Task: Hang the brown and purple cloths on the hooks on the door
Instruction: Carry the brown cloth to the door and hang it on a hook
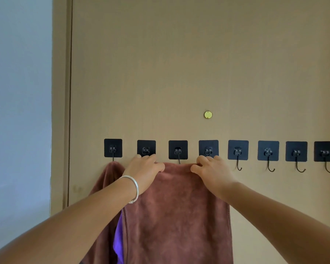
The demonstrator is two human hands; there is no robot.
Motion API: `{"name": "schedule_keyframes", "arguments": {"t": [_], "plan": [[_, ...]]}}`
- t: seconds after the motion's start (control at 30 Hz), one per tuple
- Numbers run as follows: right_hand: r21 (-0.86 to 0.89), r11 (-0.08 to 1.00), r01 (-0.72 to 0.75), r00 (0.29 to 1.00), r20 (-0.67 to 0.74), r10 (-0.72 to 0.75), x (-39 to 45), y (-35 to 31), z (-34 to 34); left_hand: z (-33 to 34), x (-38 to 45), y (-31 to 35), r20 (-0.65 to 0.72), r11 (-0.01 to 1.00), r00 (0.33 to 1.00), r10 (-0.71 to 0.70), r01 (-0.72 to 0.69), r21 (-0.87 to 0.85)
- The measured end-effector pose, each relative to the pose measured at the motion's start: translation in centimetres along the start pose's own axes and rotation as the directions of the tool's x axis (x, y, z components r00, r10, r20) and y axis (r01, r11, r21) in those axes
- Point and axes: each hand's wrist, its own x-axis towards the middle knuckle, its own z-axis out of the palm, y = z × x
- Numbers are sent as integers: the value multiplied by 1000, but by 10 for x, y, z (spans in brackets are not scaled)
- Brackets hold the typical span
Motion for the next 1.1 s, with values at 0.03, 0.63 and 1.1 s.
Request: {"name": "schedule_keyframes", "arguments": {"t": [0.03,0.63,1.1], "plan": [[-1,1000,-18,1000,-12,18,1,1,0,0,1,0,-45,1000,999,6,-7,-15],[4,987,-162,981,106,161,17,-27,30,34,21,25,110,966,976,-189,205,-158],[-31,994,-103,993,63,104,-10,-49,46,58,-19,39,325,998,945,-14,-9,69]]}}
